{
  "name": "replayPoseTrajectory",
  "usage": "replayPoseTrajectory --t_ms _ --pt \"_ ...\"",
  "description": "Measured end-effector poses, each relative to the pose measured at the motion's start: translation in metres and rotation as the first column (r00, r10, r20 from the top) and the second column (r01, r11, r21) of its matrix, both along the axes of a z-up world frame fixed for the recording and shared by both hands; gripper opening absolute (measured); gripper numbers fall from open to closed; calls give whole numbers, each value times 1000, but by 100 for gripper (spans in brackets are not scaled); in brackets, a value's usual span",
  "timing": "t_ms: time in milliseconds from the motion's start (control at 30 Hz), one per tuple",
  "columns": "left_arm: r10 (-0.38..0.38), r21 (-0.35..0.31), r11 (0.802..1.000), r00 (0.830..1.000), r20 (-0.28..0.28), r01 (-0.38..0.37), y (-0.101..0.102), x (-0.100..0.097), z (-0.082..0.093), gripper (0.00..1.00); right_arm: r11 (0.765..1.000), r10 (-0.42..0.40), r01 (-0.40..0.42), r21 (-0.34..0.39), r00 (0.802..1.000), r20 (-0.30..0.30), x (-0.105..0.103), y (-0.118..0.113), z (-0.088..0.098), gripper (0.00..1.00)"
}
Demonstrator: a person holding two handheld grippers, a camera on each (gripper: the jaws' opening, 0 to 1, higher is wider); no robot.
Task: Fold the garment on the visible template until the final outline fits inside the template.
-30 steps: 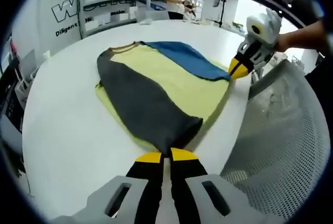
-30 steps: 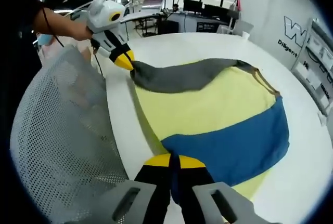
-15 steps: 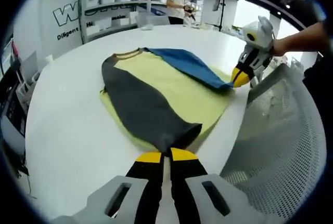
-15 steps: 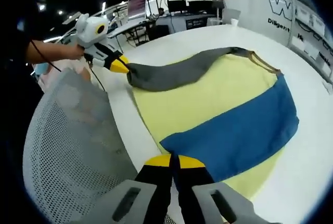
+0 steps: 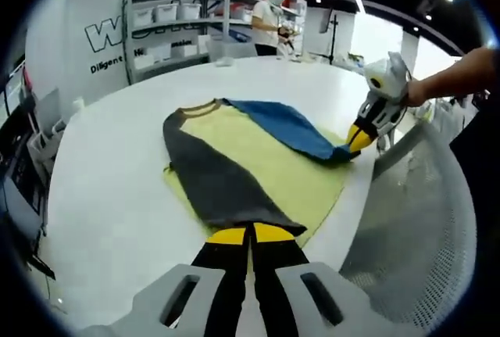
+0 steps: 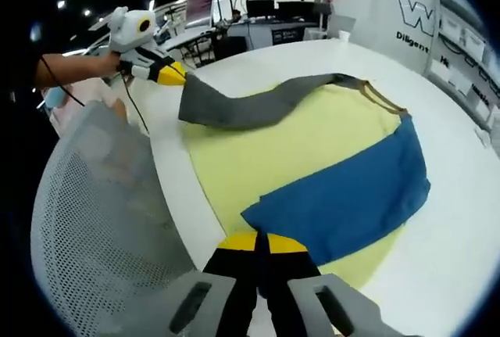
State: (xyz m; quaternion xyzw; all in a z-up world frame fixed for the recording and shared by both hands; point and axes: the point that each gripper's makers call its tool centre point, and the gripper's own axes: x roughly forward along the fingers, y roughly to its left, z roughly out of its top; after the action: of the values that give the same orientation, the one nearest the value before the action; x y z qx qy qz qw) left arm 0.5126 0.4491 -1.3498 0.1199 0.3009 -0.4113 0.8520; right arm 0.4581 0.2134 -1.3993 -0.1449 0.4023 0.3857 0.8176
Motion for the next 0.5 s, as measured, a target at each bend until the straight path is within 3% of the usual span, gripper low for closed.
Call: replayPoseTrajectory --t_ms 267,500 --pt "67 25 997 996 52 -68 30 36 23 0 999 -30 31 -11 997 67 27 -20 30 0" --pt "109 41 993 987 114 -114 54 68 52 0 999 -41 42 -20 996 75 32 -25 33 0"
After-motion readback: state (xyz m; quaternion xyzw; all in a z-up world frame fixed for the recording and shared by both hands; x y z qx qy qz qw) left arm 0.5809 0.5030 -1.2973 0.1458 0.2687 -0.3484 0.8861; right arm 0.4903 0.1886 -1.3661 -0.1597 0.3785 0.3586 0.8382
